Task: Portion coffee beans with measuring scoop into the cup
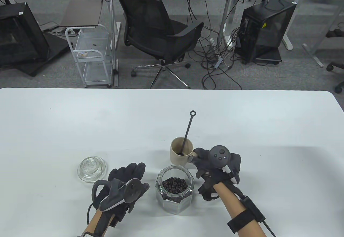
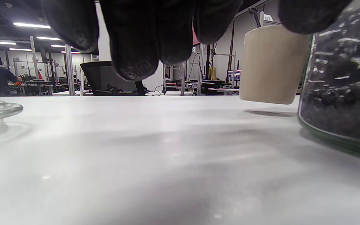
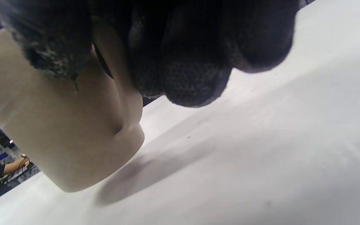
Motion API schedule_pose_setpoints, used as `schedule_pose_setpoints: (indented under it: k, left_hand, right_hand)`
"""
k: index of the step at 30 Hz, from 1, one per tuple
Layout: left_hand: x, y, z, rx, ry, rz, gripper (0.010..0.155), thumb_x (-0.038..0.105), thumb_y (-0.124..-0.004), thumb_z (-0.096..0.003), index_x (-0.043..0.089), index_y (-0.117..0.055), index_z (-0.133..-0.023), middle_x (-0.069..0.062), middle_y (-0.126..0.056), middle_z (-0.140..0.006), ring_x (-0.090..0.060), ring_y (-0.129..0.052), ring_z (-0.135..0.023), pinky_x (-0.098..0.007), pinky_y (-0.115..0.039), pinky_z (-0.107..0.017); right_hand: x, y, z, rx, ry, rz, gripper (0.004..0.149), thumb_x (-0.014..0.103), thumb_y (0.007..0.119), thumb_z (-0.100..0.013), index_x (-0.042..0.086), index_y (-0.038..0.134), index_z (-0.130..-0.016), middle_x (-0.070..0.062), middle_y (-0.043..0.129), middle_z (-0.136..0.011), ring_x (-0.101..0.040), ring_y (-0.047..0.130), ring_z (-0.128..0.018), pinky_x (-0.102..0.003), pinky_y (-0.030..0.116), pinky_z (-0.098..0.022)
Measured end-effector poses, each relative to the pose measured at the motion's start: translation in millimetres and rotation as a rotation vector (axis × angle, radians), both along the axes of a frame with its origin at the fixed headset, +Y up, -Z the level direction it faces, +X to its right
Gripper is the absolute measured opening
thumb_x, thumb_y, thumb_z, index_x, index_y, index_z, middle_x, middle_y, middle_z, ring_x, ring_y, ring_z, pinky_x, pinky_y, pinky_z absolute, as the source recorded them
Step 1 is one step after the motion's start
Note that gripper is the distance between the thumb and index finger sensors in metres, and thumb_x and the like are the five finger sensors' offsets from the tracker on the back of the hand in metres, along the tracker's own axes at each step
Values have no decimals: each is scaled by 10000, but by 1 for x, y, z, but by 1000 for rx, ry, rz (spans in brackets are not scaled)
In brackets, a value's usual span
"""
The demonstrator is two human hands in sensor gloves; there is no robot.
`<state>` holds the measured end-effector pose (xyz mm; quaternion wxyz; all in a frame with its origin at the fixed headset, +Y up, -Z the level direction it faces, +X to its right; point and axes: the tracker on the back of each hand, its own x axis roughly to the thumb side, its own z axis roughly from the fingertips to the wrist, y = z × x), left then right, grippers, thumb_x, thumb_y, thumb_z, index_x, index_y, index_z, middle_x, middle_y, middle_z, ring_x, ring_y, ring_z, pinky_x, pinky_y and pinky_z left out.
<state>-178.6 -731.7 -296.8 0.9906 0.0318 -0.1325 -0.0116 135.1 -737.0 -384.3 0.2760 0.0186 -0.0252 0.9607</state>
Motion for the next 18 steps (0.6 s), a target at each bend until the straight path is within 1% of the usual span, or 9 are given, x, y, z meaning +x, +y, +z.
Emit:
schedule_pose_setpoints:
  k: [6, 8, 9, 10, 11, 15, 18]
  left_hand:
    - [-1, -2, -1, -9, 8, -10, 758, 718, -552, -500, 345, -427, -1148, -2, -624, -1181, -260, -853, -949, -578, -662, -762]
    - [0, -2, -1, -4, 6, -18, 756, 718, -551, -500, 347, -427, -1147, -1, -623, -1181, -258, -853, -949, -578, -662, -762]
    - [1, -2, -1, -4, 4, -21, 758, 718, -552, -500, 345, -428, -1147, -1, -623, -1181, -258, -854, -949, -577, -664, -761]
    - [1, -2, 0, -4, 2, -23, 758, 718, -551, -500, 344, -428, -1148, 0, -624, -1180, -258, -854, -949, -578, -664, -761]
    - [2, -2, 0, -4, 0, -25, 757, 718, -552, -500, 346, -427, -1147, -1, -623, -1181, -257, -853, -949, -577, -664, -761]
    - [3, -2, 1, 1, -6, -32, 758, 719, -550, -500, 346, -426, -1148, -1, -622, -1182, -258, -854, -949, -578, -663, -761]
    - [3, -2, 0, 4, -4, -32, 757, 717, -552, -499, 347, -424, -1147, -5, -619, -1183, -259, -853, -950, -579, -662, -761]
  right_hand:
    - [-12, -4, 3, -6, 60, 36, 478, 521, 871, -431, 272, 904, -837, -69, 1035, -670, -241, 1031, -490, -413, 850, -367]
    - [-14, -4, 5, 12, 60, 59, 477, 520, 871, -433, 272, 904, -838, -68, 1035, -673, -240, 1032, -491, -414, 850, -368]
    - [-14, -4, 5, 20, 57, 70, 420, 495, 880, -484, 272, 903, -838, -67, 1036, -674, -241, 1033, -491, -414, 850, -368]
    - [-14, -4, 5, 22, 52, 80, 421, 498, 876, -484, 272, 902, -838, -64, 1037, -674, -240, 1033, -492, -414, 850, -368]
    - [-14, -4, 6, 20, 48, 80, 454, 516, 869, -458, 273, 900, -840, -64, 1037, -674, -239, 1033, -492, -413, 850, -369]
    - [-12, -5, 6, 13, 47, 67, 497, 527, 856, -445, 254, 888, -859, -68, 1034, -678, -247, 1030, -485, -416, 847, -366]
    - [-11, -3, 8, 4, 61, 61, 539, 538, 845, -451, 237, 863, -898, -83, 1031, -705, -253, 1028, -480, -419, 845, -362]
